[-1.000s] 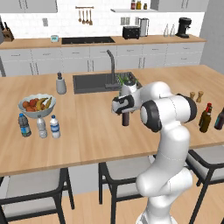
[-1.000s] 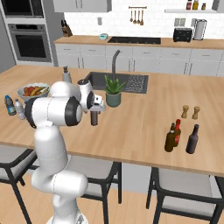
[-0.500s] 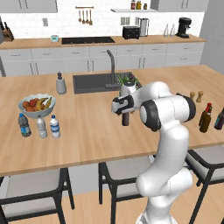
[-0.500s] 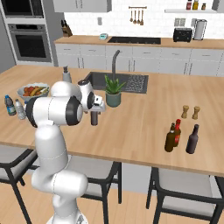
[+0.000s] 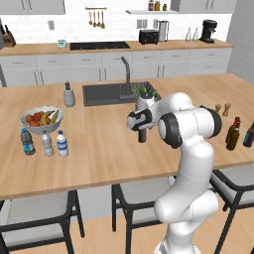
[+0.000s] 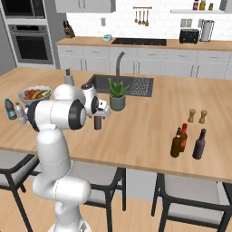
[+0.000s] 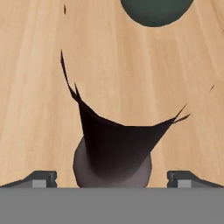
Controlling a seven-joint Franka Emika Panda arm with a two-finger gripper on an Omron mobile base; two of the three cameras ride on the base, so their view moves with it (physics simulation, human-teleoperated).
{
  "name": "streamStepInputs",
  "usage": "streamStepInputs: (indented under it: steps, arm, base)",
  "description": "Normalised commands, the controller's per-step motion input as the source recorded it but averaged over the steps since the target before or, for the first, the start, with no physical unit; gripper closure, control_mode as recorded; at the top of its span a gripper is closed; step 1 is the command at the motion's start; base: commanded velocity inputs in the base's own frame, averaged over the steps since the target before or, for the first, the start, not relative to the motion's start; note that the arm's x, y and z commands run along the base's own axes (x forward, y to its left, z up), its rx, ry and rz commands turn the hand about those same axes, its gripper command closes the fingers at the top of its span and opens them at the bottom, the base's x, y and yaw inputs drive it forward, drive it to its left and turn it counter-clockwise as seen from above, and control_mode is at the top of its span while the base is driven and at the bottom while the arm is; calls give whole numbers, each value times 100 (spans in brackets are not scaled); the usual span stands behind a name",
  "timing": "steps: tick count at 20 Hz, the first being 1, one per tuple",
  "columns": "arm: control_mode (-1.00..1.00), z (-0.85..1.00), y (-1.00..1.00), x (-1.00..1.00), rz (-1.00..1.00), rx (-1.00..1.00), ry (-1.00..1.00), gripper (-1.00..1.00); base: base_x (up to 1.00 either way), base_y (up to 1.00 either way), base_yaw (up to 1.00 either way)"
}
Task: Move the plastic bottles in the middle to the plastics group, and the glass bottles in the middle to the glass group.
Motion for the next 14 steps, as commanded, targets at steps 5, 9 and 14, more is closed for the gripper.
streamStepInputs:
  steps: [5, 9, 14]
  arm:
    - [-100, 0, 0, 0, 0, 0, 0, 100]
    - [-100, 0, 0, 0, 0, 0, 0, 100]
    - [-100, 1, -8, -2, -5, 0, 0, 100]
  base:
    - [0, 0, 0]
    - [0, 0, 0]
    - [0, 0, 0]
